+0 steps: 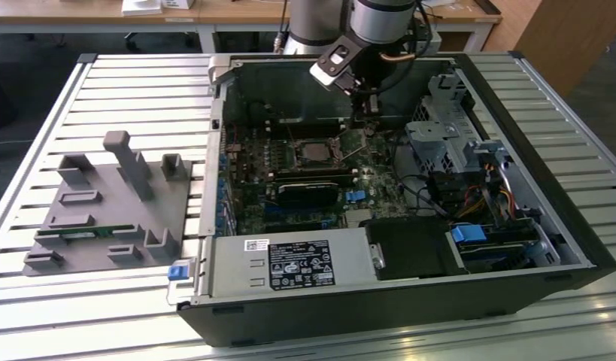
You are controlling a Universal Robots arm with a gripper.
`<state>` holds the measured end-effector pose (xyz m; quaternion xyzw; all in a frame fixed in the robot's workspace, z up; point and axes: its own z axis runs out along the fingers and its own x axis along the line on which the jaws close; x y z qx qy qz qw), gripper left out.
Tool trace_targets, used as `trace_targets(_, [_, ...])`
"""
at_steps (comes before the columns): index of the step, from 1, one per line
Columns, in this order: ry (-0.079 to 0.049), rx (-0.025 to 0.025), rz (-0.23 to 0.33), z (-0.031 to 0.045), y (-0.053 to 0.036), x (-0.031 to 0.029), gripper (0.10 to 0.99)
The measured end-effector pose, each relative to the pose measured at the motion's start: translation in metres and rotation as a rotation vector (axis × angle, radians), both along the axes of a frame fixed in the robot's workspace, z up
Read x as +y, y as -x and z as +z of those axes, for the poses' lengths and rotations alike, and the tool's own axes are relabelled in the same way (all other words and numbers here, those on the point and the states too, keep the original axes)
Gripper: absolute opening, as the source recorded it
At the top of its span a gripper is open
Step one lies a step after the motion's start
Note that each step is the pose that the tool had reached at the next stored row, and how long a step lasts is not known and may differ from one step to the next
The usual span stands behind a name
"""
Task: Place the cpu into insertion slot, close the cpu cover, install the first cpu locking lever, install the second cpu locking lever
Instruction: 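Close the cpu cover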
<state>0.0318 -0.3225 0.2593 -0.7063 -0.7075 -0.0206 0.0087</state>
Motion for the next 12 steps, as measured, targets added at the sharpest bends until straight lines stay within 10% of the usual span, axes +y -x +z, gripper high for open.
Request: trace_targets(12, [0.0, 0.0, 0.02, -0.0019, -0.0081, 0.0003, 0.118])
